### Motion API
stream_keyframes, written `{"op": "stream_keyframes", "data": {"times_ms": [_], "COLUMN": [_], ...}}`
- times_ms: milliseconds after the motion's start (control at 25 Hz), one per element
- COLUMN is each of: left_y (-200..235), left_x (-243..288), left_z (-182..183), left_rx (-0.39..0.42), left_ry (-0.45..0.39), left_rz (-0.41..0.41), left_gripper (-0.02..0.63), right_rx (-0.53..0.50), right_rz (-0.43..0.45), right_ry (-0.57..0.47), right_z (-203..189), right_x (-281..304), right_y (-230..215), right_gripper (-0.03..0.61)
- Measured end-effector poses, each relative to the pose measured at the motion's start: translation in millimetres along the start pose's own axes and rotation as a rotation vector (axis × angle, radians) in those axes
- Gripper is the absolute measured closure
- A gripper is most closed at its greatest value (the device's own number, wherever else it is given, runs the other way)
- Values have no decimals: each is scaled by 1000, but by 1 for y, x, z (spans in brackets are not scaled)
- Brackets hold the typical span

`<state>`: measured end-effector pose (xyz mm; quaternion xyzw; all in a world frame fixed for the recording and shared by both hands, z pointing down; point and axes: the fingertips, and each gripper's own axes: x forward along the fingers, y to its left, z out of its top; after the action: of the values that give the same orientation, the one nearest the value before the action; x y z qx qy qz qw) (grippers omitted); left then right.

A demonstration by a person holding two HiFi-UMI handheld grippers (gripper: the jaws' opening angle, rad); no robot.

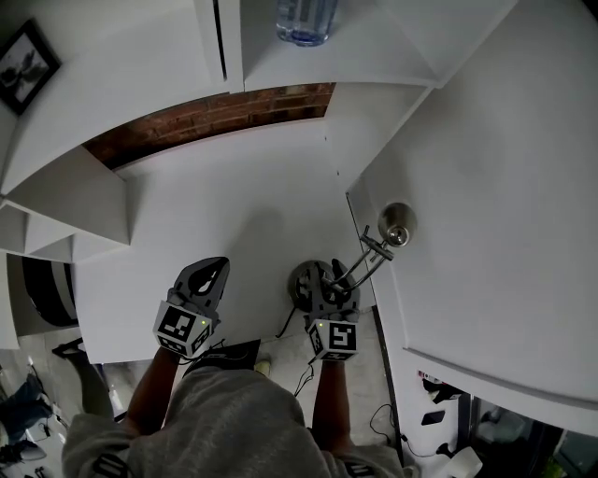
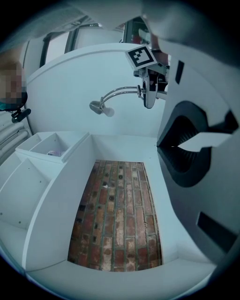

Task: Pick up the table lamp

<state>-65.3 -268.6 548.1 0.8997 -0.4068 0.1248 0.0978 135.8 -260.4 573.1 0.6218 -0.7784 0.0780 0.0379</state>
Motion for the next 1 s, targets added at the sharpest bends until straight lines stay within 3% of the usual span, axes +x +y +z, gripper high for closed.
{"op": "stream_keyframes", "data": {"times_ms": [1000], "left_y": [17], "left_x": [-3], "left_z": [-14], "left_rx": [-28], "left_ry": [22], "left_rz": [35], "left_gripper": [611], "right_rx": [-48], "right_rz": [-7], "right_ry": [3], "right_z": [0], "right_x": [18], "right_y": [-1], "right_gripper": [448]}}
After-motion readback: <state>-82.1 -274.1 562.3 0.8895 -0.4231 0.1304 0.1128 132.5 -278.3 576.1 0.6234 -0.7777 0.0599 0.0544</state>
